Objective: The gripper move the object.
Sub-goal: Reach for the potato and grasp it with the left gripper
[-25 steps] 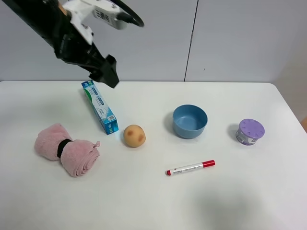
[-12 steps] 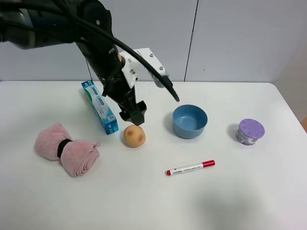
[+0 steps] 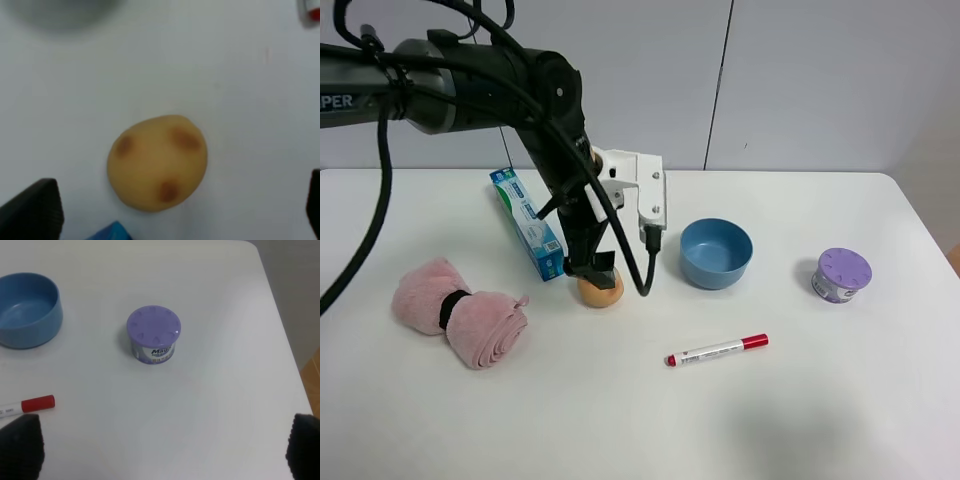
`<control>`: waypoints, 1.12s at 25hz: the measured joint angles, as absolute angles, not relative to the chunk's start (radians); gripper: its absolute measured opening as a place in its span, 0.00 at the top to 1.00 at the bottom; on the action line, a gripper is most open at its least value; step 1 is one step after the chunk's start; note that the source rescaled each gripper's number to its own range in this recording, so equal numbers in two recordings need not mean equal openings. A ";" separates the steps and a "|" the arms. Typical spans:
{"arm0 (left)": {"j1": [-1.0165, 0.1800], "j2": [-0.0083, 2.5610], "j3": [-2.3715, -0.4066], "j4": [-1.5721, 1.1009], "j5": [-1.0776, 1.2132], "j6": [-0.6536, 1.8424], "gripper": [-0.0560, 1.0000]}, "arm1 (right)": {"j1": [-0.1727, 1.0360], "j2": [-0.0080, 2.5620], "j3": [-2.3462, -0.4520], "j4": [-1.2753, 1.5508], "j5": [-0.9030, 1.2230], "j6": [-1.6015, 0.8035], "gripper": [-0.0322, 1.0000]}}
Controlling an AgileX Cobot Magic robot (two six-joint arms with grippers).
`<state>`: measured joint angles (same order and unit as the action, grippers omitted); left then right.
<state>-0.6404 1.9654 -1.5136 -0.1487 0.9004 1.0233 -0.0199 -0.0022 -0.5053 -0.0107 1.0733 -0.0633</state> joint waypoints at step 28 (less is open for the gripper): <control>-0.547 2.173 -1.481 -0.200 0.764 1.133 0.02 | -0.020 -0.002 -0.505 -0.011 1.073 -0.063 0.00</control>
